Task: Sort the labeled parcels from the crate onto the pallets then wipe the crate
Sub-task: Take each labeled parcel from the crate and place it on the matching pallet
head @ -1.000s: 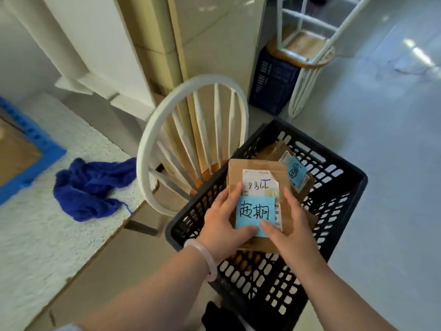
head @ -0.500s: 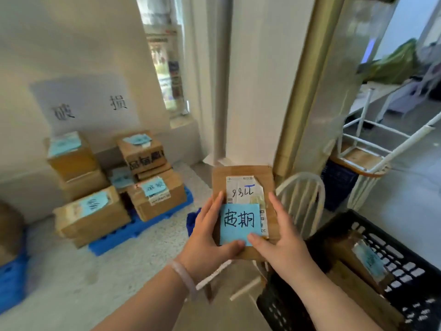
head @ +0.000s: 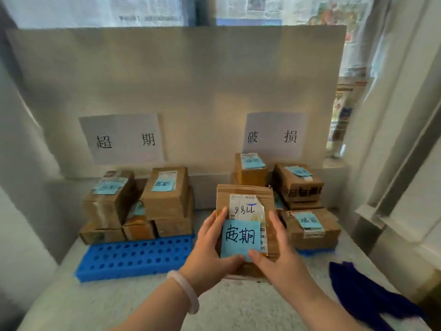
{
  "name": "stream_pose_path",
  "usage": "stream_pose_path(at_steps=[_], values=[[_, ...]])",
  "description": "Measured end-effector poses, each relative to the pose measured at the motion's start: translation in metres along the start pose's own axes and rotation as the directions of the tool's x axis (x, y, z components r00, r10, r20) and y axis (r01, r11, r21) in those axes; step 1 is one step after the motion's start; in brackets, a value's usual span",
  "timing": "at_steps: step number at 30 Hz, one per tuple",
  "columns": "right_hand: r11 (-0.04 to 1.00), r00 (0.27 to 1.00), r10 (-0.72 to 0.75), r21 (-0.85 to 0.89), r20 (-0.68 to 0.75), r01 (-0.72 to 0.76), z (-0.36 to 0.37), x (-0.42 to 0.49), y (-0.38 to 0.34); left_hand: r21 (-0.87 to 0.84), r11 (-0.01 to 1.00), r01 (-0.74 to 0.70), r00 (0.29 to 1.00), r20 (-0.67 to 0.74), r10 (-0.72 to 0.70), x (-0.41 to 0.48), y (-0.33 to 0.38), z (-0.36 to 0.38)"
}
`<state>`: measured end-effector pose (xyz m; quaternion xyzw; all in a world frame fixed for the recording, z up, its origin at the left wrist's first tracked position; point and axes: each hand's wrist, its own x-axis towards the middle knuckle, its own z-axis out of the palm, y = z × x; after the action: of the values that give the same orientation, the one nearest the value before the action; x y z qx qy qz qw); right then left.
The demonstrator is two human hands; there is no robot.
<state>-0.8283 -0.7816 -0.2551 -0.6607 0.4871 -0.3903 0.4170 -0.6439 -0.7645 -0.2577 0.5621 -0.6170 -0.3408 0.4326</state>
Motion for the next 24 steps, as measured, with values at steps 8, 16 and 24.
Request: stream_pose_path(at_steps=[8, 16, 24], values=[[0.999, 0.972, 0.028, -0.033, 0.233, -0.021, 0.084, 0.045, -0.019, 0.003, 0.989, 0.149, 0.978, -0.149, -0.147, -0.009, -0.044, -0.08], [0.992, 0.858, 0.125, -0.08, 0.499, -0.098, 0.161, 0.093, -0.004, 0.0, 0.921, 0.39, 0.887, -0.269, -0.375, -0.018, -0.096, -0.121], [0.95, 0.705, 0.313, -0.219, 0.637, -0.223, 0.233, 0.127, 0.021, -0.083, 0.83, 0.552, 0.782, -0.296, -0.549, -0.033, -0.164, -0.145]])
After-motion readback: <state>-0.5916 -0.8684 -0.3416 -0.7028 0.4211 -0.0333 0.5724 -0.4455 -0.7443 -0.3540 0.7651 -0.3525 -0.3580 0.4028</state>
